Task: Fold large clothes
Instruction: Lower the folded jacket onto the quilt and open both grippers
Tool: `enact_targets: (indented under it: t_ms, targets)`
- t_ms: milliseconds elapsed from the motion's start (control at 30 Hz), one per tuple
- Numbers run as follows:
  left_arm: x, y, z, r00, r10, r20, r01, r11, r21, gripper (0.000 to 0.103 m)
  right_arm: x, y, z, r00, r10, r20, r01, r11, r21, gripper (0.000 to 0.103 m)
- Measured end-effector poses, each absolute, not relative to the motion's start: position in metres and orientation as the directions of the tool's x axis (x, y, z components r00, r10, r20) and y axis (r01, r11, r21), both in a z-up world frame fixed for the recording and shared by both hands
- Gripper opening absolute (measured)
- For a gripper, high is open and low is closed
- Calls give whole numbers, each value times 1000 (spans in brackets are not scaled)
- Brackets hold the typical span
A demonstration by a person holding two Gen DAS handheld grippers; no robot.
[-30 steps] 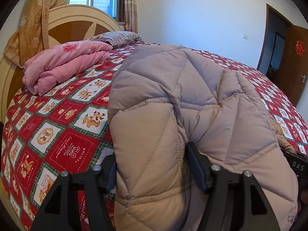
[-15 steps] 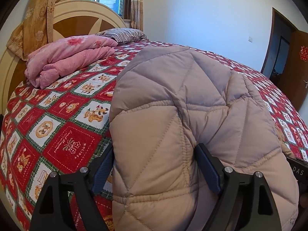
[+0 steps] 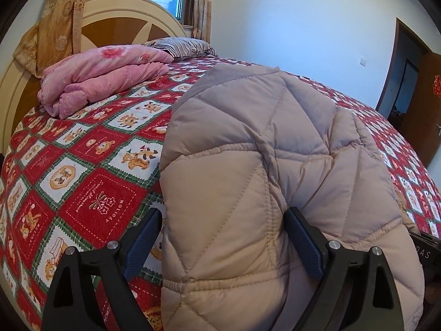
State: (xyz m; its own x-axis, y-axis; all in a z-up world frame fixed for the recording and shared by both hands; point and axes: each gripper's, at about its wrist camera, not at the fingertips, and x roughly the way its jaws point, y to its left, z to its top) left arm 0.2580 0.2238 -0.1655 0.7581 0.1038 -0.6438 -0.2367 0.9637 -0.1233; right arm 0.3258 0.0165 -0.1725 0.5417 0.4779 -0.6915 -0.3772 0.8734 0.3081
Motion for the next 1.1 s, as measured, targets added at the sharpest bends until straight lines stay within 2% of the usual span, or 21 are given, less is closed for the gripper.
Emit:
enact_targets:
  t_ms: [233,367,400,467,567,700,833,1100]
  targets:
    - [240,220,-141,764,145,-629,-245,967,-74,91,323,16,-160,567,429,-703,-359,897,258,51]
    - [206,219,-106,811,142,-568,-232,968,-90,91,310,9,-141,592,397,-702,-334,913,234,63]
    - [192,218,-94,827,136,-546,-224,970,-97,91,300,4,-131,608,388,-692,-331,917,223,69]
    - [168,214,-75,852,133,-506,-205,975,-90,91,277,-6,-111,652,381,-655,-330,921,208,76]
    - [134,207,-49,883,149,-445,-194,979,-56,91,239,-17,-85,703,377,-603,-338,923,184,78]
    - [105,207,-24,908,138,-395,-180,981,-69,91,199,-26,-57,738,410,-535,-368,910,189,86]
    - [90,207,-13,924,135,-358,-173,982,-75,91,179,-23,-37,758,436,-484,-395,899,191,87]
    - [87,205,-10,929,113,-353,-152,985,-84,91,162,-18,-21,779,446,-441,-417,893,169,87]
